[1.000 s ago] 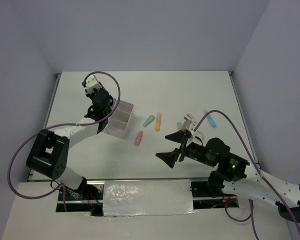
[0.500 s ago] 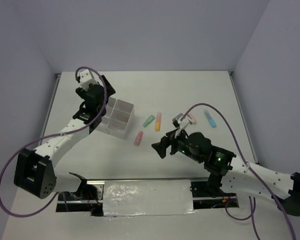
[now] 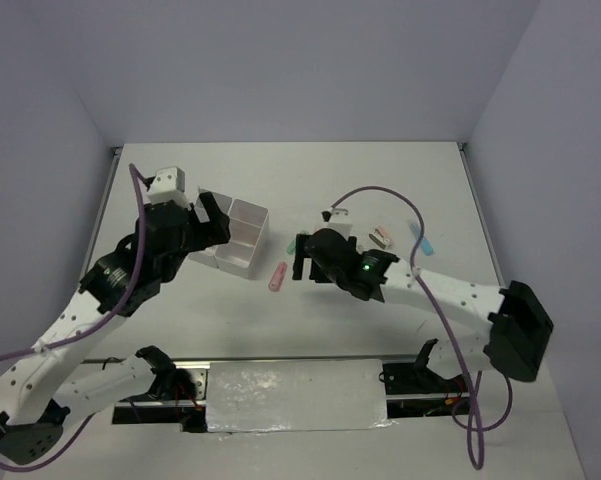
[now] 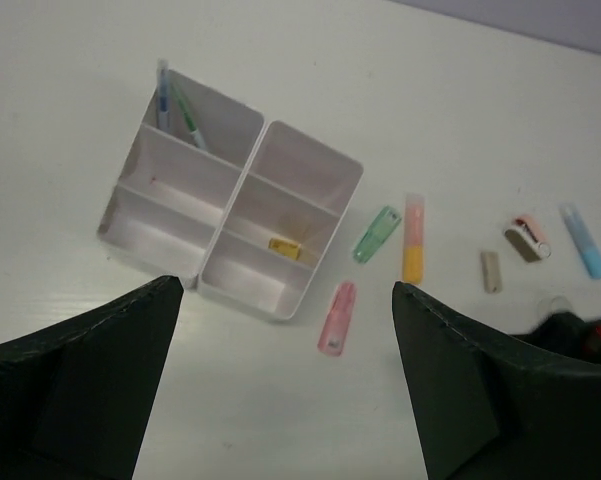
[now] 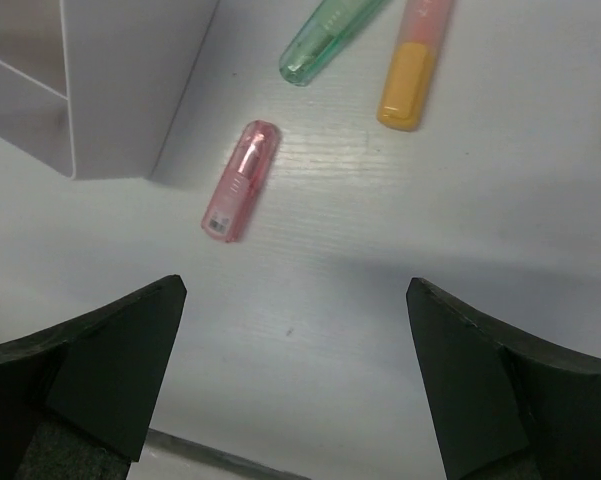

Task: Sort the stationery into containers
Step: Pick up the stationery from the center of the board.

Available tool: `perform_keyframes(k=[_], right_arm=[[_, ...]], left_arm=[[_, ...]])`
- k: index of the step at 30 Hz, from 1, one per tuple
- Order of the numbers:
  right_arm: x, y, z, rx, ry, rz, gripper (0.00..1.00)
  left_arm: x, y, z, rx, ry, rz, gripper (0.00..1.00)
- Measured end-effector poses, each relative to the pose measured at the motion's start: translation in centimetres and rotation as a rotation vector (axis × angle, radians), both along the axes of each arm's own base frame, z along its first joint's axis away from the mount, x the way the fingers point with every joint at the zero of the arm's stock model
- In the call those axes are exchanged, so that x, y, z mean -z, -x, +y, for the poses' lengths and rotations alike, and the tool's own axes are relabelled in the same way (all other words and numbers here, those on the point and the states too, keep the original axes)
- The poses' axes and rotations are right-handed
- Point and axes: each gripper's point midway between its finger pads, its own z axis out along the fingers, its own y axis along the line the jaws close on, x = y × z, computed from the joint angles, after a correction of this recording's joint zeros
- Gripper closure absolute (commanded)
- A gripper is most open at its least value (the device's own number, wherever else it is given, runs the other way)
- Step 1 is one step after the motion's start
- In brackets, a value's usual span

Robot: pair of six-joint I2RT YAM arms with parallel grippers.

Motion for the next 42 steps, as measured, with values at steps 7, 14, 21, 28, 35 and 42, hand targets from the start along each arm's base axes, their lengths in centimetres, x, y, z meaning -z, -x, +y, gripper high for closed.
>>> perform_keyframes(k=[7,14,21,28,35,42], right_arm=[[3.6,-1.7,5.4,0.063,0.089,0.111,0.07],[8.6,-2.7,8.2,0.086,0.179,0.176,0.17],[11.5,-2.3,8.2,0.097,0.237,0.208,0.38],[11.8,-2.2,7.6,0.096,0.244,0.189,0.68],[11.5,-1.1,7.0,-0.025,0.167,0.124,0.88],[7.2,4.1,5.3,-0.282,0.083,-0.04,0.87]], left_arm=[[3.8,4.6,4.2,0.011,-0.126,0.043,0.01],[4.6,5.5,6.3,-0.05,-0.165,0.042,0.01],[5.5,5.0,5.9,-0.044,-0.197,0.078,0.01],[5.5,5.0,6.1,-0.039,-0.207,0.077,0.01],[5.7,5.1,5.2,-0.008,-0.162,0.092,0.01],[6.3,4.4,-0.9,0.135,0.114,0.117,0.01]])
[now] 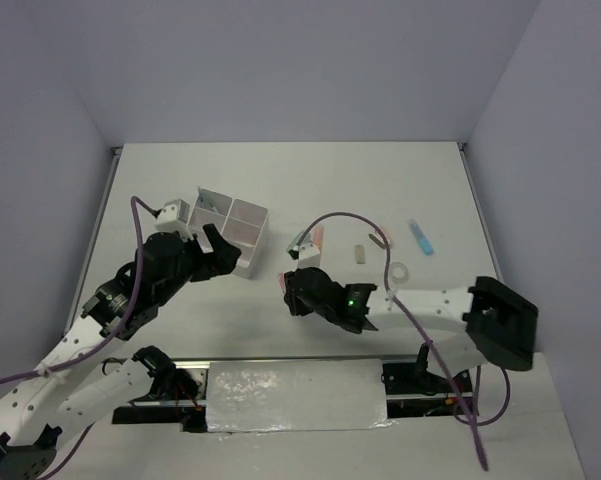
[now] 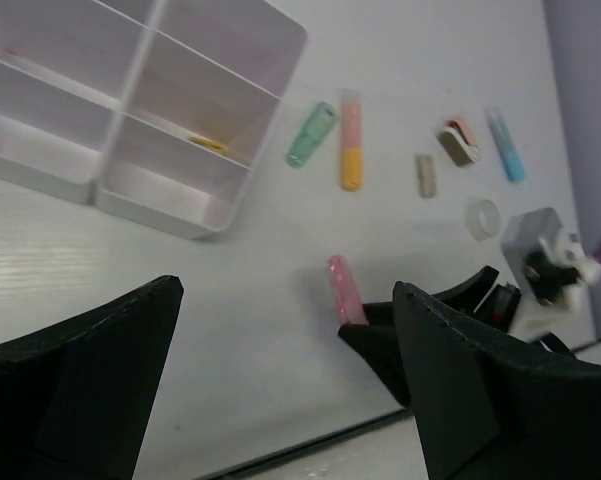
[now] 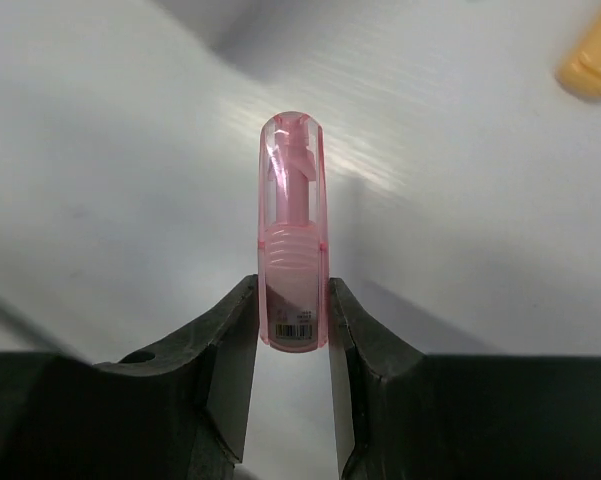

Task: Sort the stationery into containers
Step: Pick up the stationery from the center of the board, then place the stationery in the storage box.

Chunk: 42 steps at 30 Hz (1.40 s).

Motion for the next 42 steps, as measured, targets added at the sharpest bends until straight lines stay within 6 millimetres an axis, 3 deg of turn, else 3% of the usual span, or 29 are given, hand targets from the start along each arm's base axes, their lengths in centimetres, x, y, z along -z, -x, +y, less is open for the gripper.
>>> perform_keyframes(k=[4,6,10,15,16,19,20,25,27,28,29,31,34,38,42], right_arm=[[-6.7,2.5,2.0,-0.149,-0.189,-0.144,0.86],[-9.2,3.0,1.9,-0.177,-0.277,-0.2,0.86],[-12.2,3.7,0.3,-0.198,-0.371,-0.273,0.86],[-13.9,3.8,-0.2,-0.219,-0.398,-0.324,0.86],[-14.2,3.8,-0.3,-0.22,-0.4,-0.33,0.86],[-14.6,3.8,-0.4,-0.226,-0.403,-0.347,0.85],[-14.7,3.8,-0.5,-0.228,-0.403,-0.351,0.85],[-14.2,3.7,-0.9,-0.229,-0.367,-0.356,0.81],[-13.9,3.6,-1.0,-0.225,-0.354,-0.359,0.48],[-13.9,3.6,-1.1,-0.224,-0.354,-0.359,0.12],[-13.8,3.7,-1.0,-0.225,-0.359,-0.356,0.01],[-13.5,3.5,-1.5,-0.211,-0.349,-0.361,0.0],[-13.1,3.3,-3.4,-0.153,-0.347,-0.362,0.0],[-13.7,3.2,-6.2,-0.072,-0.37,-0.376,0.0],[-14.6,3.2,-7.7,-0.037,-0.395,-0.386,0.0]], left_arm=[[1.7,-0.1,-4.7,0.099,0.194,0.072,0.01],[2.8,0.0,-6.9,0.141,0.266,0.123,0.03],[3.9,0.9,-10.5,0.24,0.366,0.202,0.06],[2.2,1.8,-13.7,0.345,0.475,0.191,0.1],[1.9,1.9,-14.1,0.358,0.486,0.186,0.14],[1.5,2.2,-15.1,0.388,0.507,0.181,0.39],[1.4,2.3,-15.3,0.395,0.509,0.181,0.52],[1.8,2.4,-16.5,0.42,0.493,0.193,0.92],[1.9,2.2,-16.7,0.42,0.469,0.19,1.0],[1.9,2.2,-16.7,0.421,0.449,0.189,1.0],[1.9,1.9,-16.5,0.404,0.425,0.183,1.0],[1.6,1.0,-15.8,0.359,0.36,0.156,1.0],[1.3,-1.5,-13.0,0.192,0.253,0.104,1.0],[1.7,-5.7,-6.8,-0.106,0.103,0.065,1.0],[2.5,-9.2,0.0,-0.392,-0.004,0.057,0.99]])
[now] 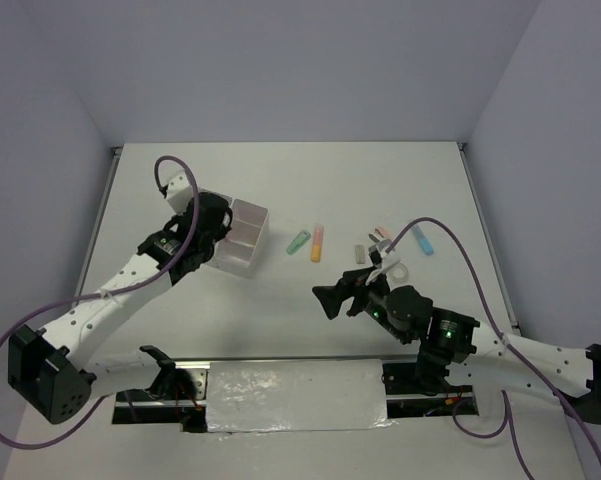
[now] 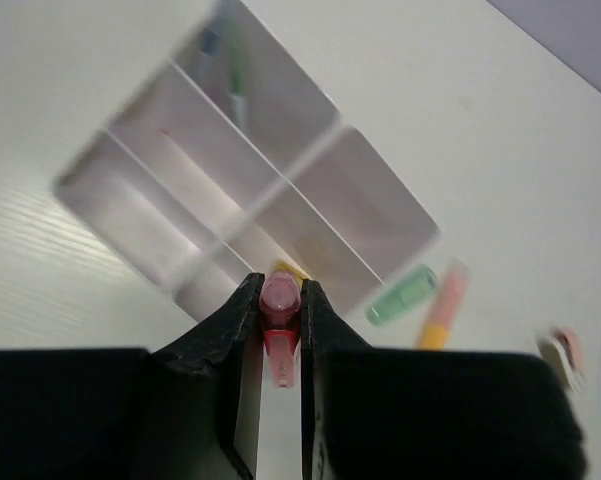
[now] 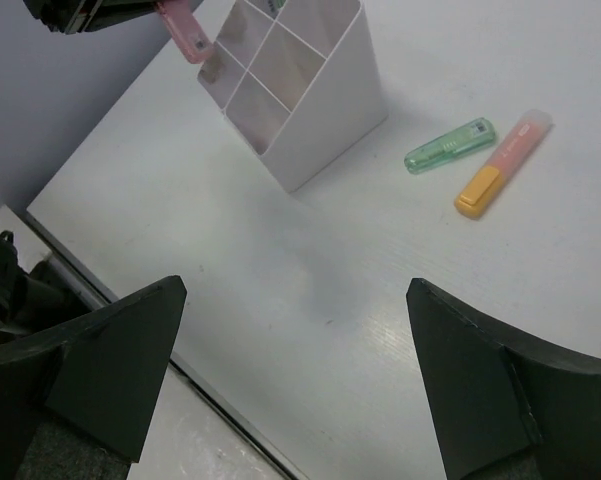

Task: Sort the stationery into containers
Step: Place the stationery in the storage box.

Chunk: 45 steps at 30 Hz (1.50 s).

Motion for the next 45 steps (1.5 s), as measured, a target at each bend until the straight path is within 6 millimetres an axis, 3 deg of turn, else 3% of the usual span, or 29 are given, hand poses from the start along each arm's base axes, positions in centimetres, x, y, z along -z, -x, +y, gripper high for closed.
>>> perform_keyframes(k=[5,12,25,28,30,35,38,41,45], right_arm=[[0.5,0.1,-1.0,0.018,0.021,0.014,0.0],[1.7,0.4,-1.6,0.019,0.062,0.03,0.0],[3.4,0.4,-1.7,0.017,0.128,0.052,0.0],[3.7,0.4,-1.7,0.016,0.139,0.058,0.0],[3.7,0.5,-1.7,0.014,0.139,0.059,0.0],[4.2,0.4,-1.5,0.016,0.151,0.071,0.0],[4.7,0.4,-1.4,0.017,0.169,0.082,0.0],[5.0,0.3,-1.1,0.022,0.189,0.094,0.0],[5.0,-0.8,-0.8,0.084,0.206,0.137,0.0]], left_arm=[[0.3,-2.2,4.5,-0.217,-0.082,0.007,0.96],[1.1,-4.1,8.2,-0.391,-0.122,-0.016,0.92],[4.1,-6.8,8.3,-0.441,-0.087,-0.079,0.82],[4.9,-7.4,8.2,-0.443,-0.09,-0.076,0.7],[5.5,-7.8,8.1,-0.443,-0.092,-0.074,0.67],[7.0,-7.9,8.1,-0.44,-0.109,-0.036,0.42],[6.6,-7.8,8.1,-0.439,-0.096,-0.045,0.32],[5.7,-6.9,8.3,-0.43,-0.074,-0.066,0.3],[3.0,-5.9,8.4,-0.414,-0.026,-0.116,0.24]])
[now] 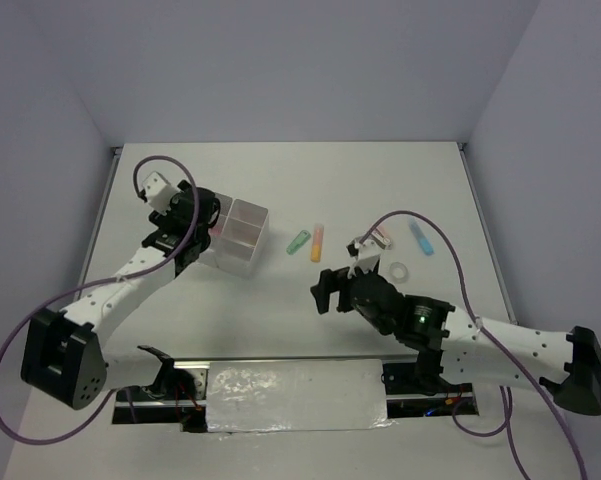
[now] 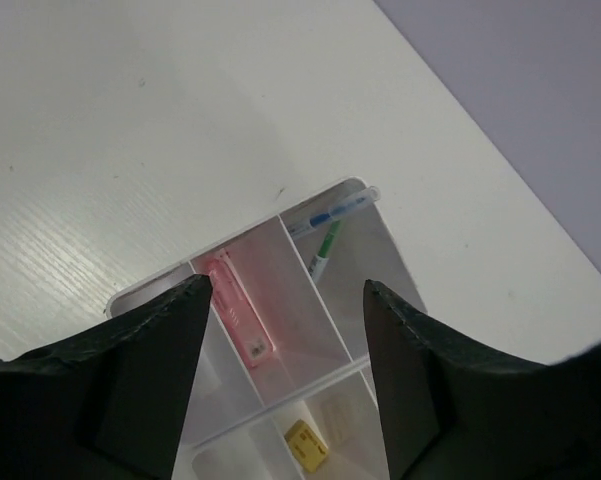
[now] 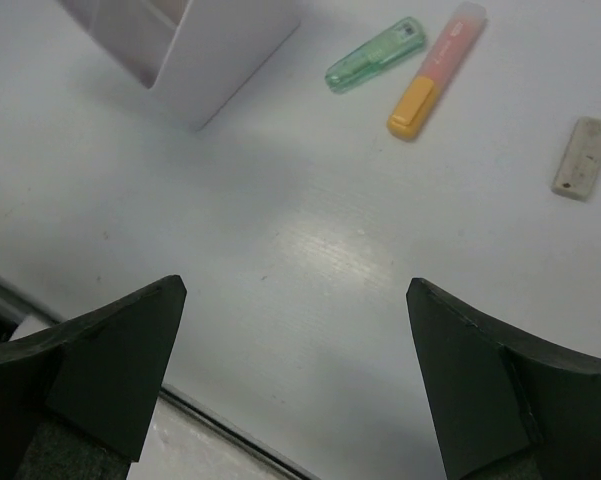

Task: Sort the stationery into containers
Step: Place the stationery in the storage box.

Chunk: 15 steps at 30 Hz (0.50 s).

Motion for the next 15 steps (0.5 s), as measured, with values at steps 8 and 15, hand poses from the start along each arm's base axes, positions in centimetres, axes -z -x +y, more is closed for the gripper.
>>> perform_keyframes(k=[8,15], right_arm=[[-0.1,-8.9,1.0,0.387,0.044,0.227,0.0],[3.2,-14.5,6.8,0.523,0.115,0.38,0.09]], left_arm=[[-5.9,4.7,-0.9,0.224,0.022,-0.049,0.01],[-7.7,11.1,-4.6,0.522,-0.032,-0.017,0.01]])
